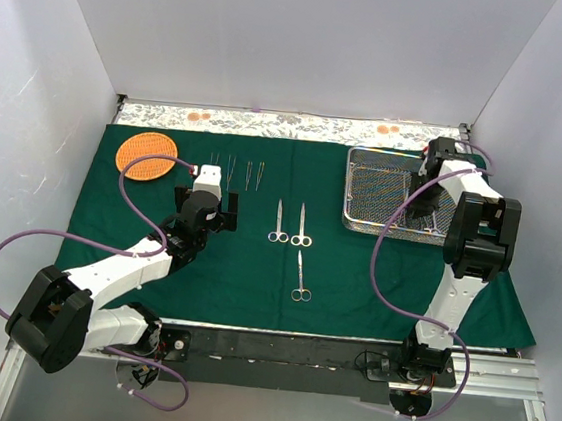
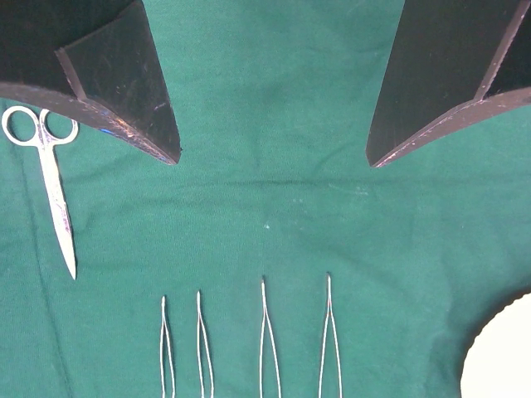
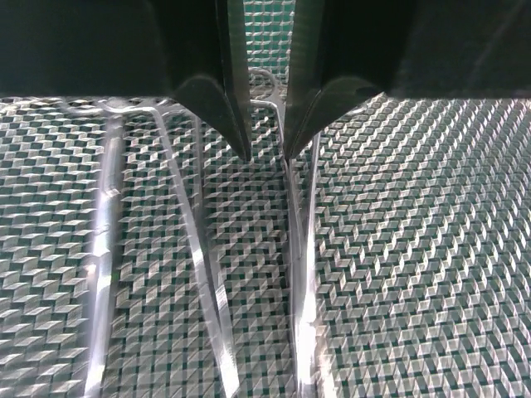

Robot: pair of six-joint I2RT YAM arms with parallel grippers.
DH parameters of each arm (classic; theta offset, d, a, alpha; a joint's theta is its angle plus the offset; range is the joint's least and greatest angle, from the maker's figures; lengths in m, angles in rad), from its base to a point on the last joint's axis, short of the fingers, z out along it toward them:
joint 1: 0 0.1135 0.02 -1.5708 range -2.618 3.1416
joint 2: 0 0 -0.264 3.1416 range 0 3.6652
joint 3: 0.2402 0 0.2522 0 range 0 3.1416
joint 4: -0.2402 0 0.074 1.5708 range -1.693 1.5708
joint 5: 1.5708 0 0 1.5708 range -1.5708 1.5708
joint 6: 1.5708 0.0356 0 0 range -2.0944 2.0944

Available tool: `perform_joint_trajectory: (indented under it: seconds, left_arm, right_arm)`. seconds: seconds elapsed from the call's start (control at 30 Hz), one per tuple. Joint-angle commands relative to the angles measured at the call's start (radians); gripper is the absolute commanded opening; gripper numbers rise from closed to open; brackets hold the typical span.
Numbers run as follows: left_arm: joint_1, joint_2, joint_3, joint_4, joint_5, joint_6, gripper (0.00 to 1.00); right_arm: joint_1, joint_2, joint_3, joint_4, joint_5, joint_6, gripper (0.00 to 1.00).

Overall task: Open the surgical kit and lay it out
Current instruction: Pick up the medical item from the container.

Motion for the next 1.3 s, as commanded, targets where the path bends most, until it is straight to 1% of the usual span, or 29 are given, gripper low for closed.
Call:
perform_joint_trajectory:
  seconds: [0.0,0.03,0.3,0.73,0.97,1.1,1.27]
  left_arm:
    - [-0.006,-0.009,-0.005,0.007,-0.001,0.011,0.95]
    - [-0.004,-0.007,-0.005,0.007,0.001,0.011,0.95]
    - [-0.004,-0.004,-0.003,0.007,0.005,0.009,0.95]
    - [-0.004,-0.004,-0.003,0.006,0.01,0.011,0.95]
    - [-0.004,-0.003,-0.002,0.006,0.01,0.012,0.95]
    - [-0.004,-0.003,0.0,0.004,0.01,0.012,0.95]
    - [-0.006,0.001,0.001,0.004,0.015,0.012,0.95]
  right_arm:
    - [0.005,-0.034,-0.039,0.003,-0.028,-0.039,0.29]
    - [0.005,-0.038,-0.044,0.003,-0.032,-0.045,0.27]
    - [0.005,-0.083,-0.061,0.018,-0.034,-0.044,0.27]
    - [0.017,-0.031,-0.084,0.021,-0.039,-0.048,0.27]
    - [0.041,-0.002,-0.093,0.005,0.067,-0.015,0.27]
    - [0.074,0.009,-0.09,-0.008,0.098,0.011,0.23]
    - [0.077,0.025,-0.084,-0.012,0.058,0.019,0.2]
